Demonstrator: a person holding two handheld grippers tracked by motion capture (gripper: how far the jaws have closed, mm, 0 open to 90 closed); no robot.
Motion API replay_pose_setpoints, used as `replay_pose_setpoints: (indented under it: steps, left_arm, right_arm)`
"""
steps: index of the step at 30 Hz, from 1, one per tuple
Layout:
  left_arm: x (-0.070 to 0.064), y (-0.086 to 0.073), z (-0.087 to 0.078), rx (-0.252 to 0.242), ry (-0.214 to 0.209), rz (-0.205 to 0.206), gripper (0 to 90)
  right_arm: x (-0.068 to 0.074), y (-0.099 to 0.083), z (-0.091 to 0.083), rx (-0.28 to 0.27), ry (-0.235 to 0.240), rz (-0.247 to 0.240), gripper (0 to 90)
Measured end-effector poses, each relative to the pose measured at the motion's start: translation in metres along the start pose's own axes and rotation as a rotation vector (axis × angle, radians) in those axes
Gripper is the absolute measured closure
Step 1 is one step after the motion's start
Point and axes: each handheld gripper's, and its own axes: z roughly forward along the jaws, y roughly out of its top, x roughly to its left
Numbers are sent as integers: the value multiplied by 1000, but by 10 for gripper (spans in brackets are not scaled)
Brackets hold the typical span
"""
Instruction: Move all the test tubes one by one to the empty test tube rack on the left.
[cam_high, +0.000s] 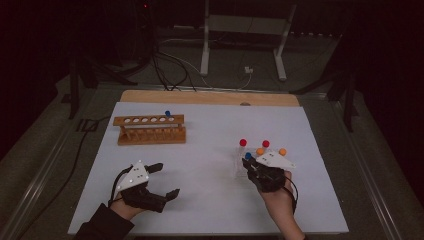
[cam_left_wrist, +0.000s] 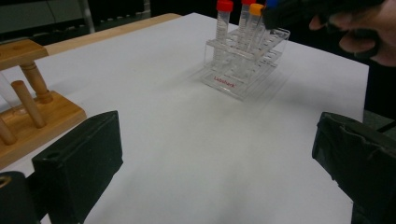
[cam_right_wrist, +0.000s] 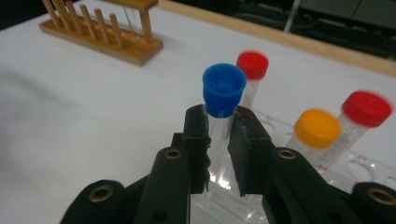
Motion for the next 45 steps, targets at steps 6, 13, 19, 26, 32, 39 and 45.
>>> replay_pose_setpoints:
  steps: [6,13,19,26,32,39,45]
  left_arm:
    - [0,1,0,6,-5,-4,26]
    - [-1,3,-2,3,-25,-6,26]
    - [-3,8,-2,-1,-41,-2,26]
    - [-8,15,-1,0,-67,5,26]
    - [-11,21,1,-7,-92,8,27]
    - [-16,32,5,-27,-122,12,37]
    - [-19,43,12,-40,-137,-1,55]
  right_arm:
    - [5,8,-14,-42,-5,-26,770]
    - [15,15,-25,-89,17,-54,770]
    - [28,19,-29,-113,72,-90,770]
    - [41,15,-21,-82,120,-116,770]
    - [51,11,-15,-53,164,-126,770]
    - [60,6,-10,-28,203,-135,770]
    - [67,4,-8,-16,228,-151,770]
